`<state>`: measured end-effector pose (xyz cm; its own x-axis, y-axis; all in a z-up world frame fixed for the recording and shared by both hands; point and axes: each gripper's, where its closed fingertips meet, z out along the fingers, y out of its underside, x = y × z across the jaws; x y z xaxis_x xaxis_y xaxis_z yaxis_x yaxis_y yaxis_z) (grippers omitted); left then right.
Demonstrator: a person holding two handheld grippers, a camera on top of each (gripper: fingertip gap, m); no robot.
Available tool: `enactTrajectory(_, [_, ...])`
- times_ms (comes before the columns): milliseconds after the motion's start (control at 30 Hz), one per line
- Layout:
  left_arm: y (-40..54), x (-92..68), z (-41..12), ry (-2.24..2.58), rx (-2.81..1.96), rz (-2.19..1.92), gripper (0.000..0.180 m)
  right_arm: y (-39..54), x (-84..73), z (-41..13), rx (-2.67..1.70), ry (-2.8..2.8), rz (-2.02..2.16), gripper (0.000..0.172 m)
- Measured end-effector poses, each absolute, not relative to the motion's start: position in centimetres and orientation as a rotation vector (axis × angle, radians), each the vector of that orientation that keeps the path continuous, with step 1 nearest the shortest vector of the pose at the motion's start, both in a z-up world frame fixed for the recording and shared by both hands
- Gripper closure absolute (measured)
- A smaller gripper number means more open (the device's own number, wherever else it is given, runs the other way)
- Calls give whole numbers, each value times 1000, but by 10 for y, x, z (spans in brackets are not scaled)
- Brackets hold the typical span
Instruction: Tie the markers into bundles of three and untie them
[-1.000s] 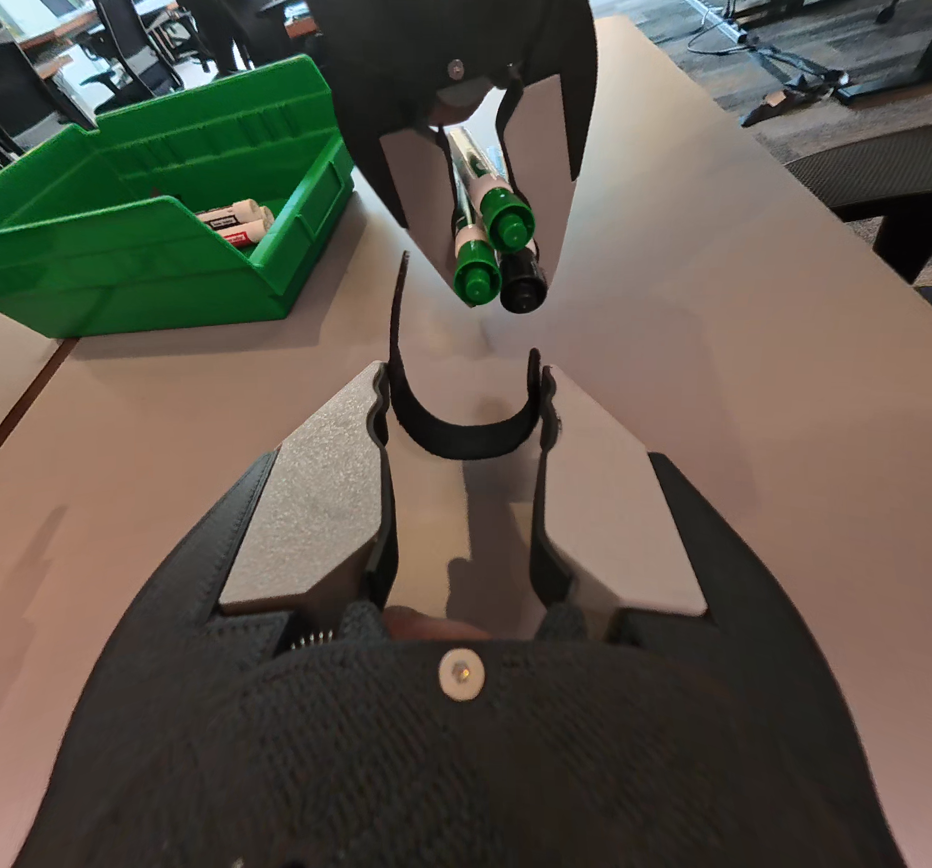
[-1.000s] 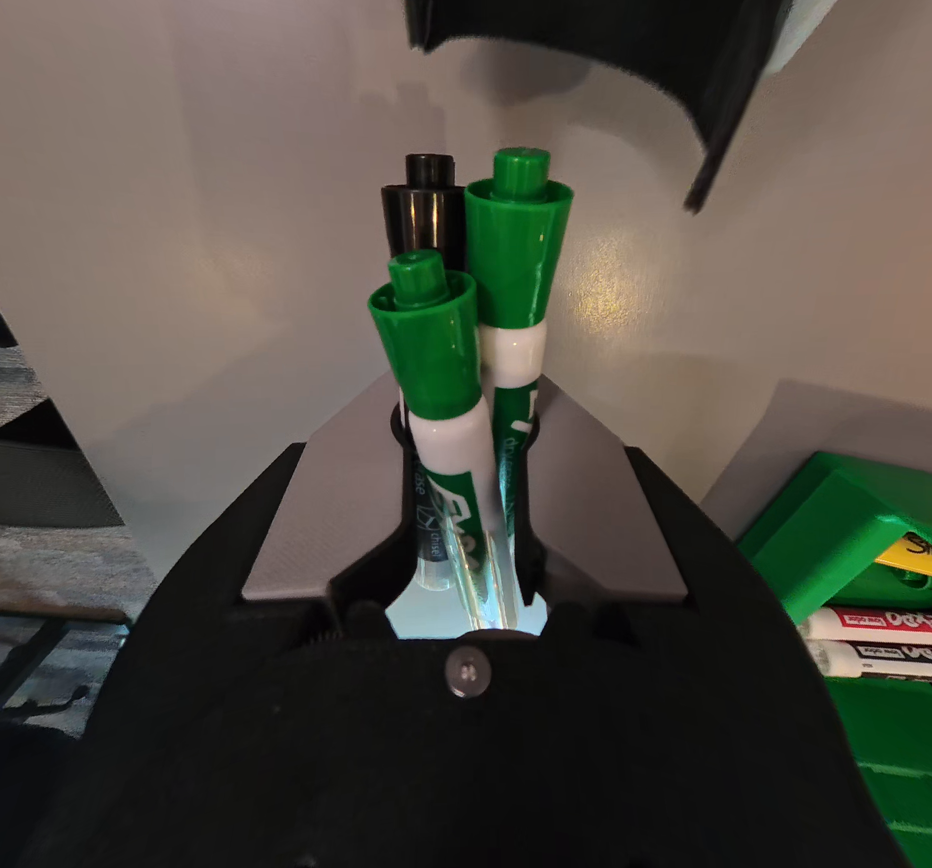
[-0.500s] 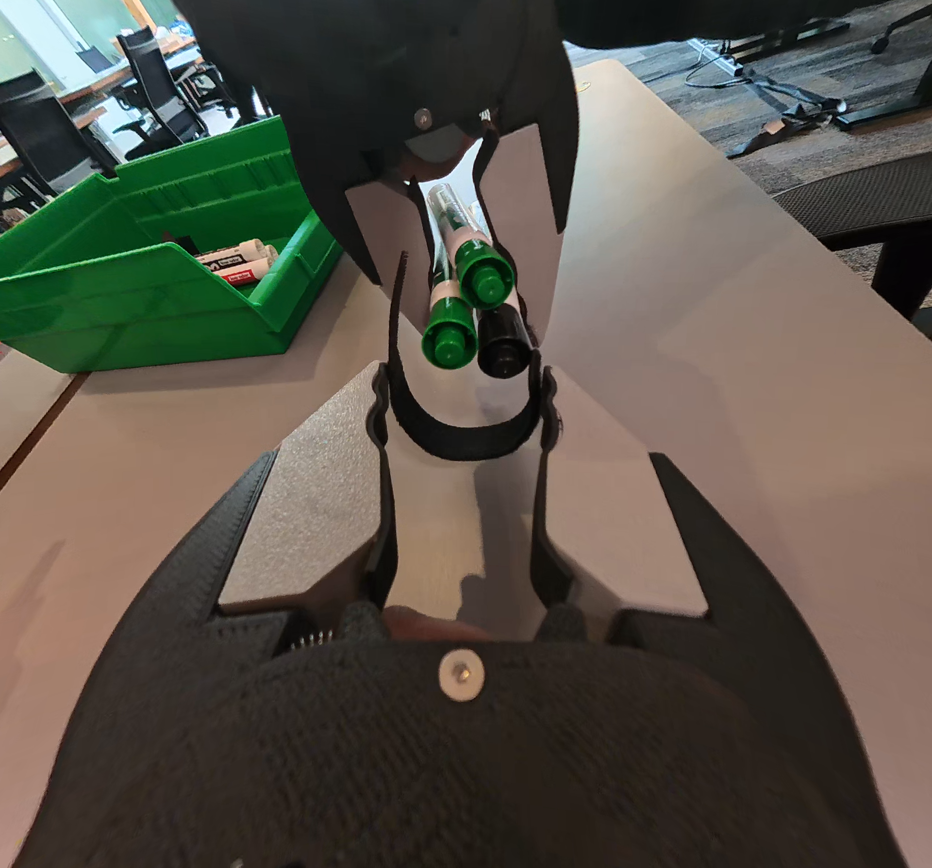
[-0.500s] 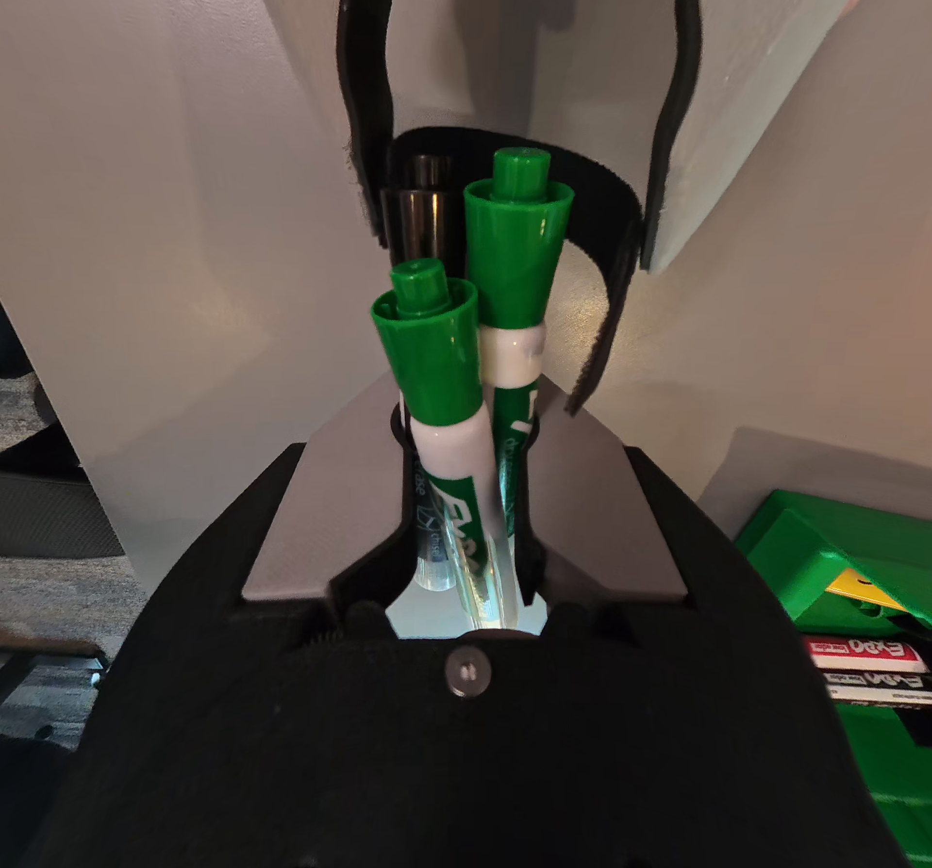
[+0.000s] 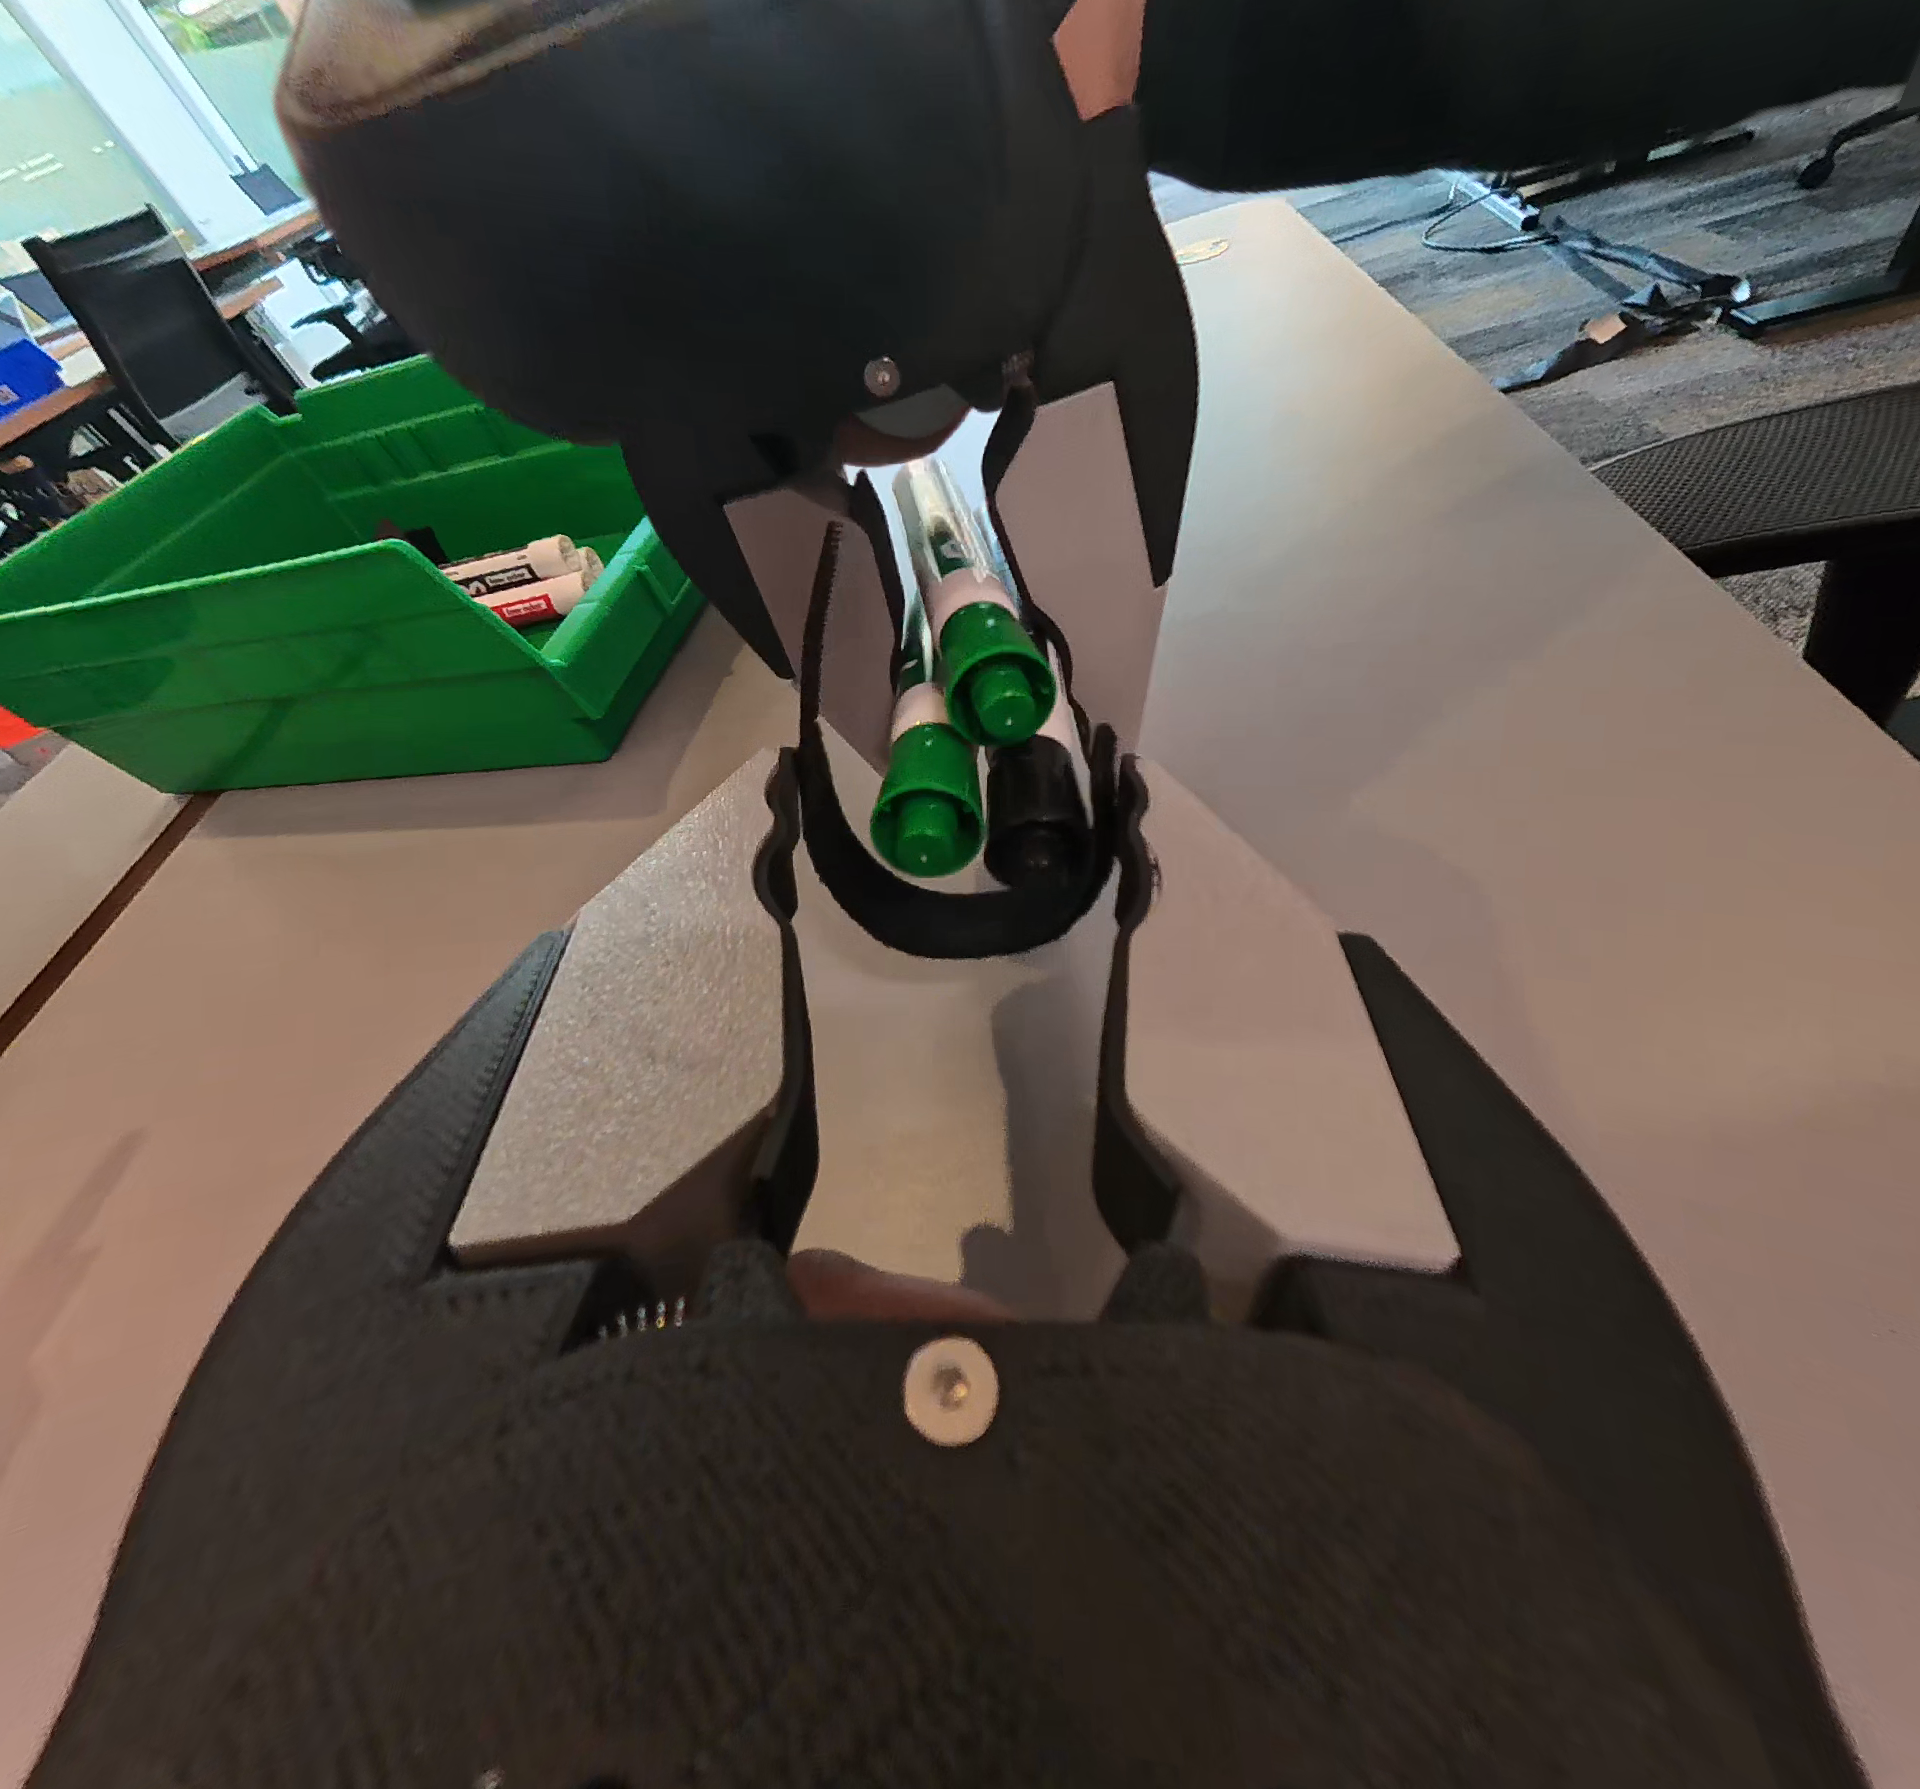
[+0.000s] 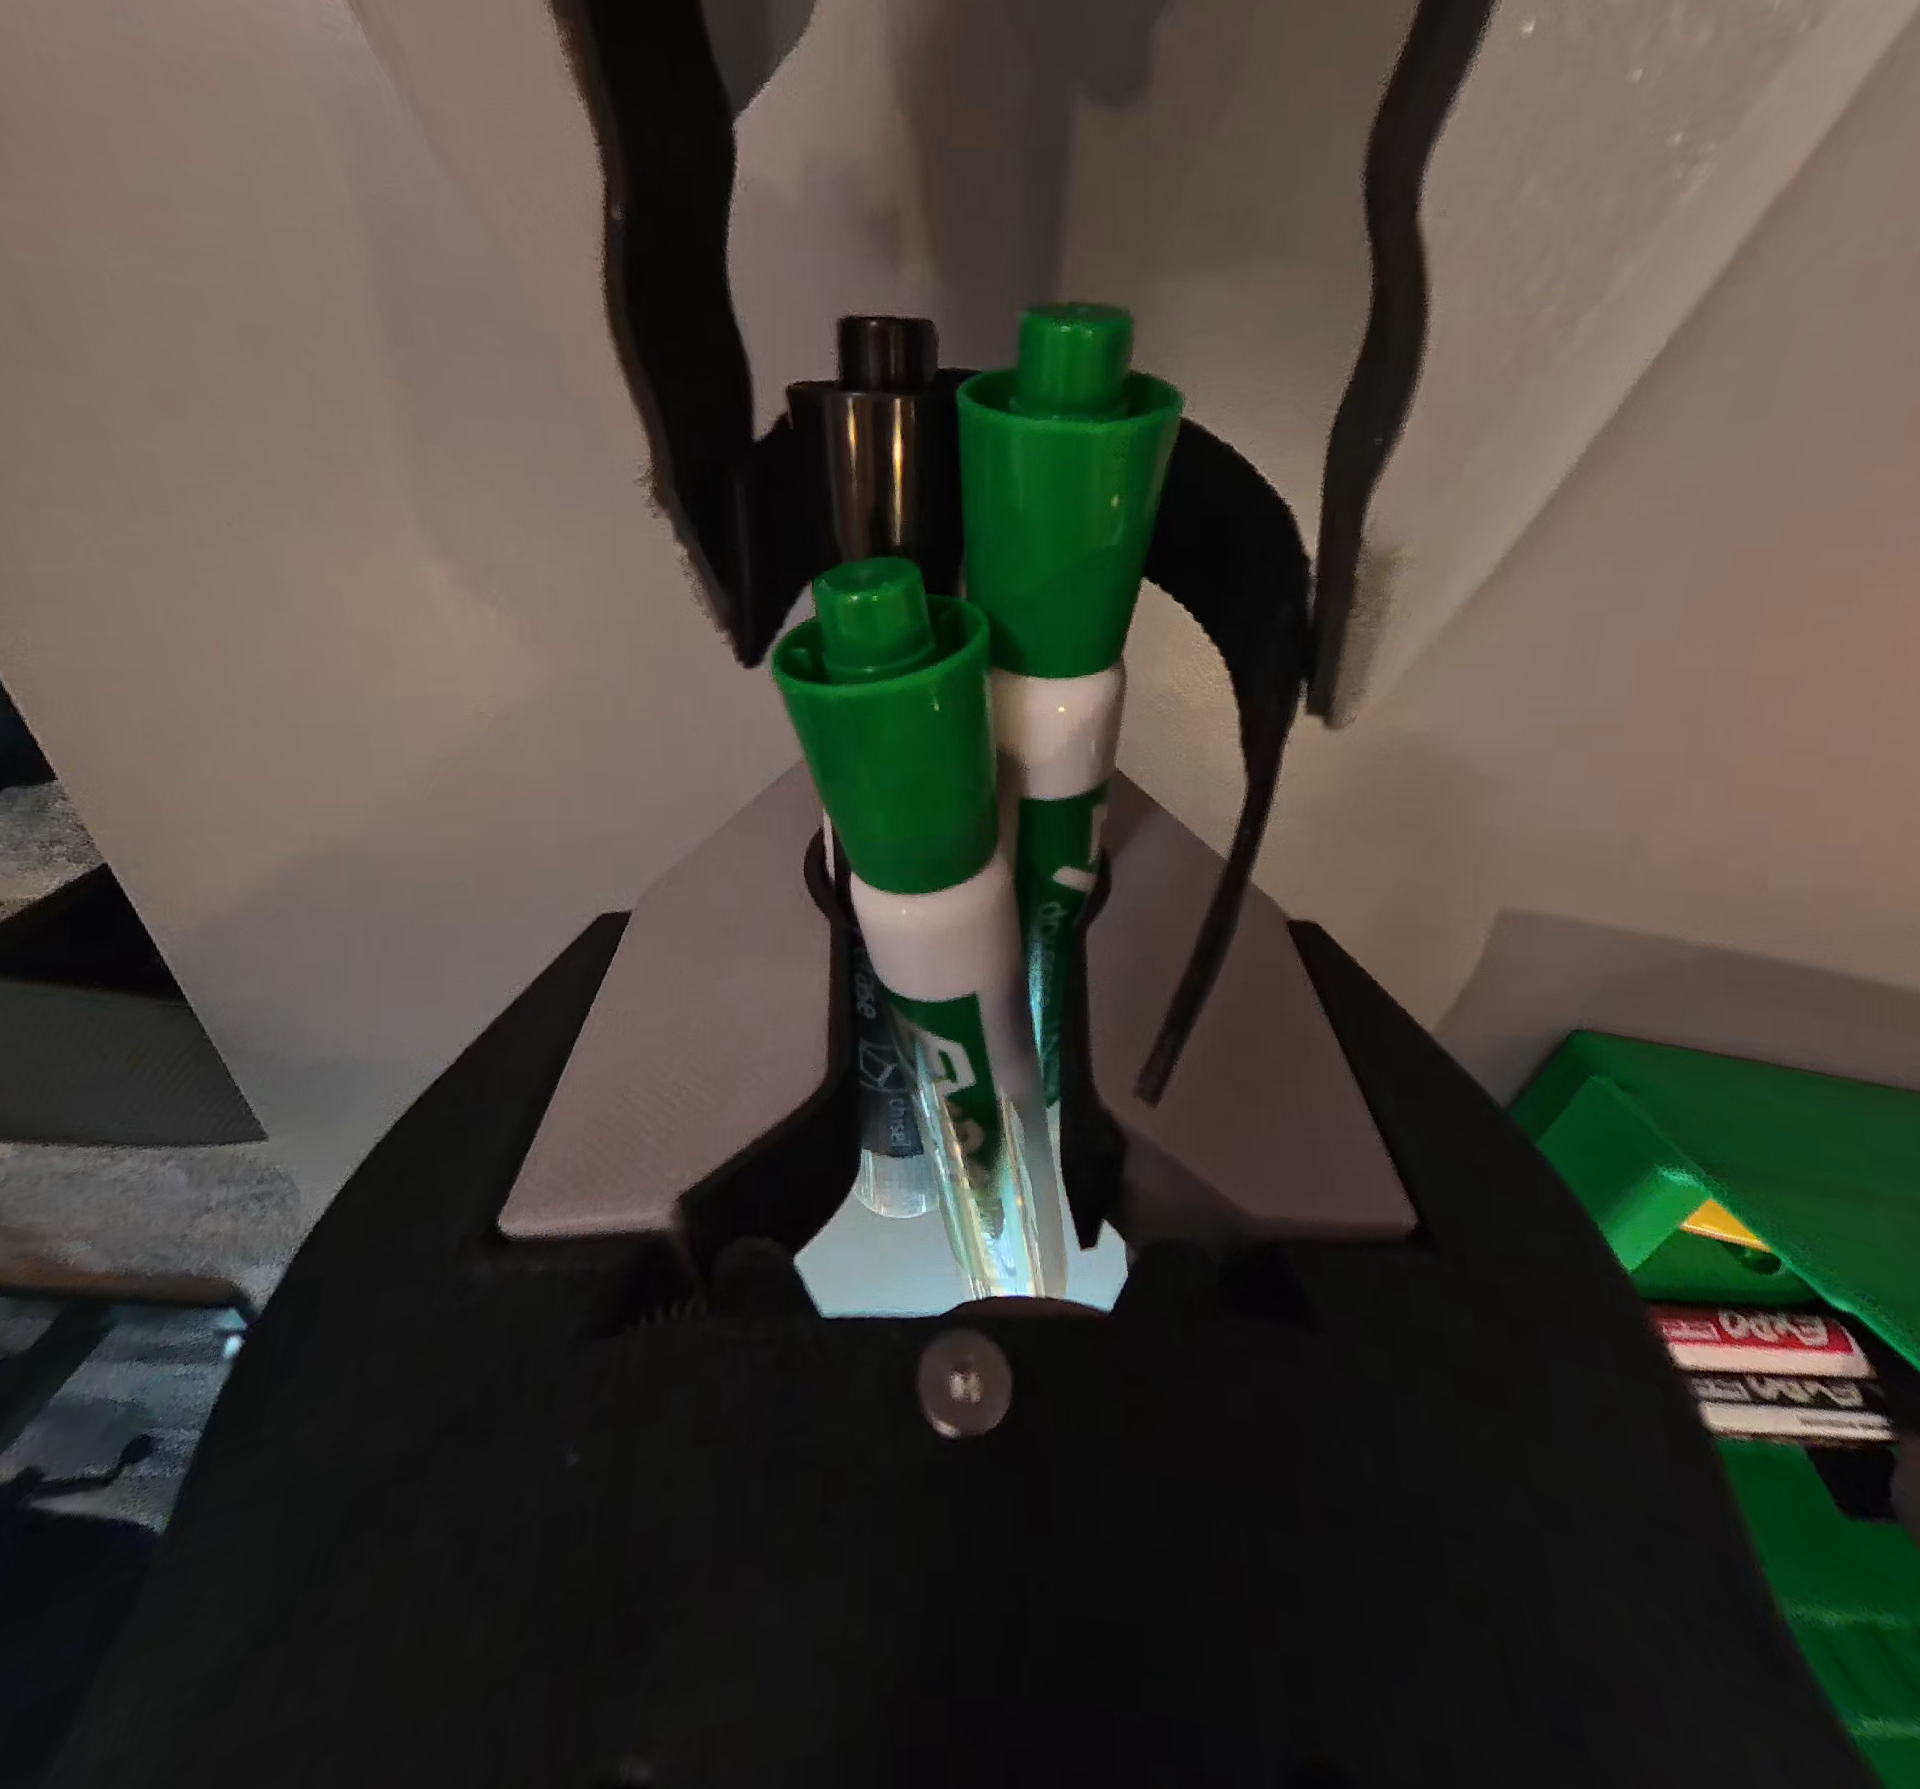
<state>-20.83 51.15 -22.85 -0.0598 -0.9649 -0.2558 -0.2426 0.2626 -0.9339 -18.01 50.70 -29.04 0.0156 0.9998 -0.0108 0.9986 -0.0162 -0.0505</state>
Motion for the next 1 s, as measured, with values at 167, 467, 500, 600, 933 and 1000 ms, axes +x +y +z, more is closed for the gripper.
enactTrajectory(167, [508, -206, -224, 1503, -1151, -925, 122, 513, -178, -281, -2267, -2199, -29, 135])
enactTrajectory(467, [508, -208, -219, 1464, -1134, -923, 124, 511, -186, -278, -2278, -2212, -45, 134])
enactTrajectory(500, [509, -209, -219, 1460, -1134, -920, 124, 511, -186, -279, -2281, -2212, -46, 134])
enactTrajectory(600, [511, -211, -217, 1445, -1135, -922, 125, 511, -186, -282, -2285, -2206, -35, 134])
enactTrajectory(933, [510, -211, -216, 1440, -1131, -921, 126, 510, -186, -290, -2295, -2200, -3, 134])
enactTrajectory(1000, [510, -211, -217, 1440, -1132, -921, 126, 510, -187, -291, -2295, -2201, -2, 134])
